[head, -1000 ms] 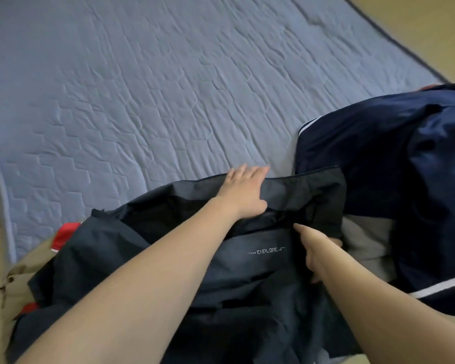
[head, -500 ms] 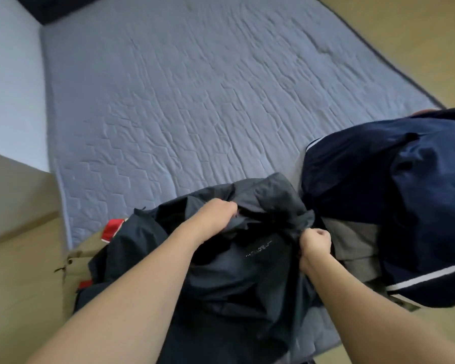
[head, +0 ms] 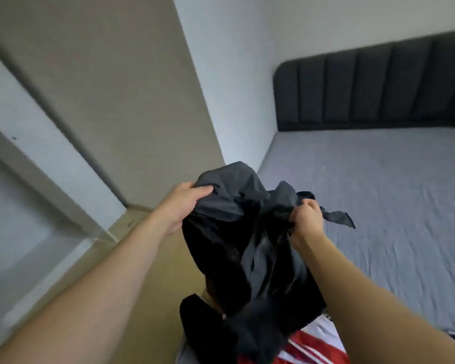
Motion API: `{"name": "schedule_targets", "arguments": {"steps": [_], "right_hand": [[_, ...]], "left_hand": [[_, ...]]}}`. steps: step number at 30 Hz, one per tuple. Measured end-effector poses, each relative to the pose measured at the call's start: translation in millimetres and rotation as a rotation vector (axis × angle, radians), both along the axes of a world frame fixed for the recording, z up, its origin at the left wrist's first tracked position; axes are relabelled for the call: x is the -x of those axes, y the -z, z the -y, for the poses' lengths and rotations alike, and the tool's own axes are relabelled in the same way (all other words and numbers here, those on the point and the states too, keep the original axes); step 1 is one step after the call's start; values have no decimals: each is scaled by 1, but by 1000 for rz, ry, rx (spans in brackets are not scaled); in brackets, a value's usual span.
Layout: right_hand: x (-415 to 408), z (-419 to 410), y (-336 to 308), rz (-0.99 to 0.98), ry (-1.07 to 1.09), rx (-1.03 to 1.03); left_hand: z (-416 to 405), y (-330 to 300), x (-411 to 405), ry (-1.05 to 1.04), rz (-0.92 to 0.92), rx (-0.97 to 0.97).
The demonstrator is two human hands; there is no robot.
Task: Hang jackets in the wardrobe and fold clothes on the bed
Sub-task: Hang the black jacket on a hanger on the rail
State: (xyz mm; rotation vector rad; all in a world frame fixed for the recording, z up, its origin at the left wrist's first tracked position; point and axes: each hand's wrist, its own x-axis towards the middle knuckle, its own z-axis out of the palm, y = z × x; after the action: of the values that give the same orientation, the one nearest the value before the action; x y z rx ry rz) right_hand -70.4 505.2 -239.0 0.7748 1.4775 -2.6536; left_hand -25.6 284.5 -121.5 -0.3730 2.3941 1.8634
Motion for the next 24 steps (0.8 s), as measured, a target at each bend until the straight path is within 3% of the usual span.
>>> {"name": "schedule_targets", "arguments": {"steps": [7,12,15,17,21,24], "right_hand": [[-2,163,-164,-389,-415,-286],[-14,267,-207,-752,-570,-944],[-14,332,-221,-800,-665,-1164],[-13,369,-223,-814,-702,-1208],[-11,434,-219,-887,-630,-1312],[-16,487,-222,-946,-526,-1273]], "left_hand": [[137,-129,-56,-475,-430,-227],[230,-183,-84,-772,-568,-379],[279,-213,-107,-739,-620,-408],[304,-224,-125,-605,-549,-198],[367,-228,-162,-379,-59,841],[410,-214,-173,-178,323,1296]]}}
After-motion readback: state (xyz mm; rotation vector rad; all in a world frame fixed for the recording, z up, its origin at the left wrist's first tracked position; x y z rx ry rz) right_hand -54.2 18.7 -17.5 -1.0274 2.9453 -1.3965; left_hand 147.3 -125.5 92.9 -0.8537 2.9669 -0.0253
